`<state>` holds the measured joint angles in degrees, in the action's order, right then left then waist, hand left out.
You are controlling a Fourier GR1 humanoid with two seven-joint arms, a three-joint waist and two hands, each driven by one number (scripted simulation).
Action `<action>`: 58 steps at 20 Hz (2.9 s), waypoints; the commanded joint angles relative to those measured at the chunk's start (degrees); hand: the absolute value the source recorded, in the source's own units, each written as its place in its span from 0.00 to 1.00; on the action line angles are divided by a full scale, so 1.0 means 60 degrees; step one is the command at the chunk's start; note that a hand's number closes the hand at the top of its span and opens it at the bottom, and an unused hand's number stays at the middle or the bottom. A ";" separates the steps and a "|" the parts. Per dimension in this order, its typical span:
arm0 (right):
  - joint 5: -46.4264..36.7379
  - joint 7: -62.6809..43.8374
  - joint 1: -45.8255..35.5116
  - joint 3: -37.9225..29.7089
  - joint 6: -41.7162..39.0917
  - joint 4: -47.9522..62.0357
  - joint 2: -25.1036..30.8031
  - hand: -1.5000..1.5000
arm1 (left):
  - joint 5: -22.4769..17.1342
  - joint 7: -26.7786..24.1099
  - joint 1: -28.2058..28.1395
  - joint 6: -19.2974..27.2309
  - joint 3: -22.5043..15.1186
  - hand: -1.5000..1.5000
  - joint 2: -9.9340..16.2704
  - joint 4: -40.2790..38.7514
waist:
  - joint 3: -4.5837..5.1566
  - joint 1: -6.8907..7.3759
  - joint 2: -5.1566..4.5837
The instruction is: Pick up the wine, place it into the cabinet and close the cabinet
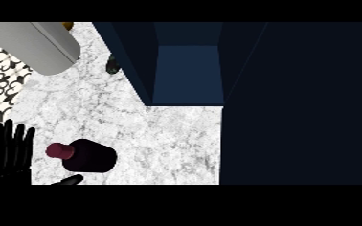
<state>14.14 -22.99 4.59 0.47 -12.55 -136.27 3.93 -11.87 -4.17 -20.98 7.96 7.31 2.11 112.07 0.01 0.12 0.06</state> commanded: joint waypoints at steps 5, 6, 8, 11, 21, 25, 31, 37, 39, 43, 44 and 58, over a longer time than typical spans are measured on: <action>0.0808 -0.0629 -0.0093 -0.0622 -0.0015 -0.0648 0.0289 0.00 | 0.0261 -0.0800 -0.0064 -0.0374 0.0057 0.00 -0.0331 -0.1231 | -0.0001 -0.0027 0.0000; -0.0525 -0.0532 -0.0120 0.0620 0.0321 -0.0339 -0.0290 0.00 | -0.0133 -0.1320 -0.0295 -0.0864 0.0553 0.00 -0.0078 -0.1603 | 0.0003 0.0007 -0.0001; -0.0376 -0.0418 -0.0539 0.0415 0.0241 -0.0029 -0.0142 0.00 | -0.0136 -0.1035 0.0082 -0.0996 0.0737 0.00 0.0196 -0.1727 | 0.0001 0.0003 -0.0005; -0.0654 -0.0621 -0.0508 0.0505 0.0377 -0.0130 -0.0163 0.00 | -0.0284 -0.1786 0.0062 -0.1226 0.0787 0.00 0.0038 -0.2833 | 0.0003 0.0002 -0.0006; -0.0130 -0.0221 -0.0202 -0.0124 -0.0098 0.0032 0.0002 0.00 | 0.0210 -0.2779 0.0468 -0.1412 0.0631 0.00 -0.0278 -0.4449 | -0.0002 -0.0012 -0.0005; -0.0143 -0.0172 -0.0071 -0.0078 -0.0142 -0.0132 -0.0041 0.00 | -0.0557 -0.3075 0.1395 -0.2131 0.1550 0.00 0.0491 -0.5947 | 0.0000 -0.0025 -0.0007; 0.0442 0.0076 0.0470 -0.0527 -0.0619 -0.0200 0.0078 0.00 | 0.0248 -0.4601 0.1433 -0.2046 0.1010 0.00 -0.0133 -0.7343 | -0.0001 -0.0041 -0.0006; 0.0547 -0.0599 0.0177 -0.0709 -0.0273 -0.0691 0.0161 0.00 | 0.0258 -0.4999 0.2405 -0.1888 0.1125 0.00 -0.0028 -0.8595 | 0.0001 -0.0053 -0.0005; 0.0333 -0.0591 -0.0403 -0.0668 -0.0106 -0.0250 0.0131 0.00 | 0.0201 -0.5186 0.2890 -0.1776 0.1293 0.00 0.0066 -0.9427 | 0.0001 -0.0041 -0.0009; 0.0032 -0.0212 -0.0288 -0.0521 -0.0305 0.0061 0.0042 0.00 | -0.0314 -0.5631 0.2966 -0.2346 0.1539 0.00 0.0094 -1.0133 | 0.0001 -0.0031 -0.0010; 0.0094 -0.0121 0.0269 -0.0425 -0.0420 -0.0430 -0.0072 0.00 | -0.0416 -0.5363 0.3560 -0.2383 0.1647 0.00 0.0422 -1.0092 | 0.0001 -0.0057 -0.0006; -0.0088 -0.0540 0.0042 -0.0233 -0.0237 -0.0607 -0.0163 0.00 | -0.0907 -0.6506 0.3764 -0.3685 0.1591 1.00 0.0430 -1.1853 | 0.0003 -0.0045 -0.0007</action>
<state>14.37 -22.55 5.76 -2.62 -15.94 -136.48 3.33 -16.40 -44.04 -0.48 -13.17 16.70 4.70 44.68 -0.61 0.04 0.27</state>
